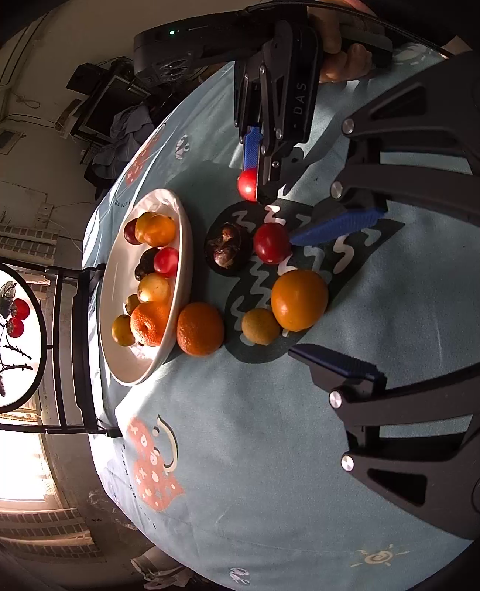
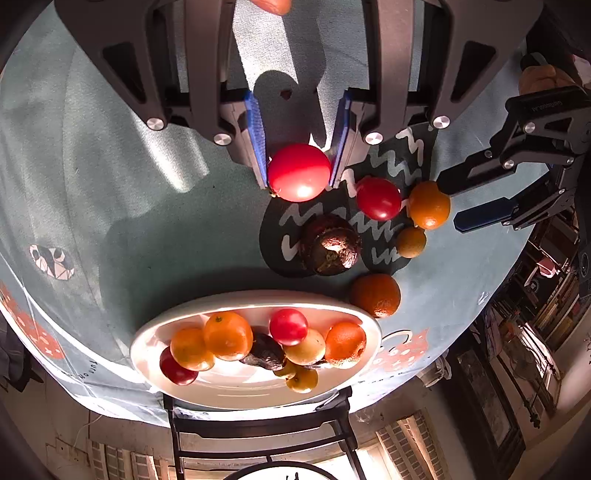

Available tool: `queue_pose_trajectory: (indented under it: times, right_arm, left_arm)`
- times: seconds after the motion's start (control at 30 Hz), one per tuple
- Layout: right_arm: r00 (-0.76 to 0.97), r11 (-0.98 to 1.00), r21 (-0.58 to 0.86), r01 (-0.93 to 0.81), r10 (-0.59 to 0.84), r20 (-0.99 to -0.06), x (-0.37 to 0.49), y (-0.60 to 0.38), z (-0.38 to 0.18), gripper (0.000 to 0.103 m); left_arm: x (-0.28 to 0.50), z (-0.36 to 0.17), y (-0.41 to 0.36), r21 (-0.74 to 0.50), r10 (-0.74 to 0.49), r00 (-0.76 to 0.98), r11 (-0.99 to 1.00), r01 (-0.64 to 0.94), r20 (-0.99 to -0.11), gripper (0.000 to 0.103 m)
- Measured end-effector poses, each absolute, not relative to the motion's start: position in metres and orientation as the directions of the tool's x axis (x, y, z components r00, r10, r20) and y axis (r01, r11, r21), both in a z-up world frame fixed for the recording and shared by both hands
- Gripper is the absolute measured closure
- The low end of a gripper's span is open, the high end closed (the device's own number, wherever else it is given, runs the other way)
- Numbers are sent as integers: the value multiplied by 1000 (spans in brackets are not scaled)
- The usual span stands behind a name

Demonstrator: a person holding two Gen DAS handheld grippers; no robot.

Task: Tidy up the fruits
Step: 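Close the left gripper on an orange while the right gripper holds the red tomato, then place the red tomato and orange on the white plate, opening both grippers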

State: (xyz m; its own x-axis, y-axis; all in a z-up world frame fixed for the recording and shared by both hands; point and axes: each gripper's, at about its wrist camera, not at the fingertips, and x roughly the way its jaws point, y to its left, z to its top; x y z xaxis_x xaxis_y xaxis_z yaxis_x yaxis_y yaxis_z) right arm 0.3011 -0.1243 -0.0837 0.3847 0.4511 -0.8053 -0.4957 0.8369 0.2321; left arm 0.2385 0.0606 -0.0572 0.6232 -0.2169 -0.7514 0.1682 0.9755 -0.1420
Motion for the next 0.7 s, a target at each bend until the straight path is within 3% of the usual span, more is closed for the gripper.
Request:
queue_pose_trajectory:
  times: [0.33,0.53,0.7]
  right_arm:
    - [391,837,220,-502,446,-805,301,-122,-83,70]
    - [394,835,208,-510,442,-806,300,-120,-82,70]
    - [399,835,204,-511,440,-804,300,-121,-82,70]
  left_arm:
    - [251,-68,58,-122,-184,605,982,142,-775,50]
    - [255,-73,58,-130,-189,598,981,142,-779,62]
    - [253,-73,53,-96,-165,609,985,146,-776,63]
